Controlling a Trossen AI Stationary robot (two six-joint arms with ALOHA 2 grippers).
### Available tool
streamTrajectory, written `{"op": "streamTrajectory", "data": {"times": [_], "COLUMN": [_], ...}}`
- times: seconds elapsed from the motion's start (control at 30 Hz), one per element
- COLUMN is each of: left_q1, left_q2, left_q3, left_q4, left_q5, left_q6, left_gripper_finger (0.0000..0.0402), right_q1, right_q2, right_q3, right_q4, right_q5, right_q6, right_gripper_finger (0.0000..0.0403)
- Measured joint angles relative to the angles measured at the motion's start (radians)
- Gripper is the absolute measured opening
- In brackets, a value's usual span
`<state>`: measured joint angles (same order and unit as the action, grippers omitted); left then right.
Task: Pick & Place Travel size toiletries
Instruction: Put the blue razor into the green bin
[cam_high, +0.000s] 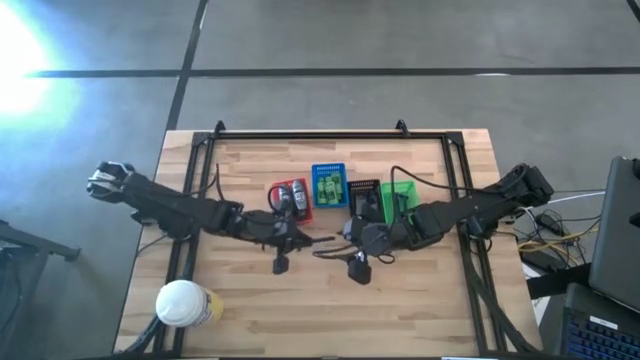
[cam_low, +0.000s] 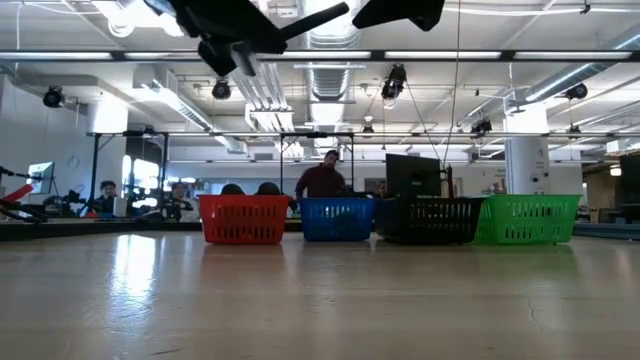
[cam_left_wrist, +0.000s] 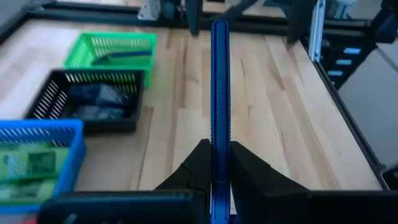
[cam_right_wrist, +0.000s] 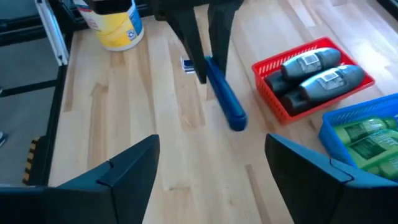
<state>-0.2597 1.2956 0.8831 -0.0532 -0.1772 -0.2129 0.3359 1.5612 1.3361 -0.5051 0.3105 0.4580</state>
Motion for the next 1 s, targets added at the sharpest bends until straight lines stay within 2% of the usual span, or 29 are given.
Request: {"op": "streamTrajectory", "data": {"times": [0.17, 0.4, 1.0], "left_q1": [0.008, 0.008, 0.010], "left_q2": [0.041, 0.106, 0.115], "left_q3": [0.047, 0.115, 0.128], "left_q4": [0.000, -0.001, 0.000], "left_q5": [0.017, 0.027, 0.030], "left_q6": [0.026, 0.041, 0.060], "left_gripper_finger": [0.0036, 0.0036, 0.0036], "right_q1": [-0.003, -0.002, -0.003], "right_q2": [0.000, 0.000, 0.000], "right_q3": [0.000, -0.001, -0.001], "right_q4": [0.007, 0.001, -0.020], "right_q5": [0.008, 0.027, 0.002], "right_q6": [-0.007, -0.008, 0.003], "right_gripper_finger": [0.0285, 0.0254, 0.0139]}}
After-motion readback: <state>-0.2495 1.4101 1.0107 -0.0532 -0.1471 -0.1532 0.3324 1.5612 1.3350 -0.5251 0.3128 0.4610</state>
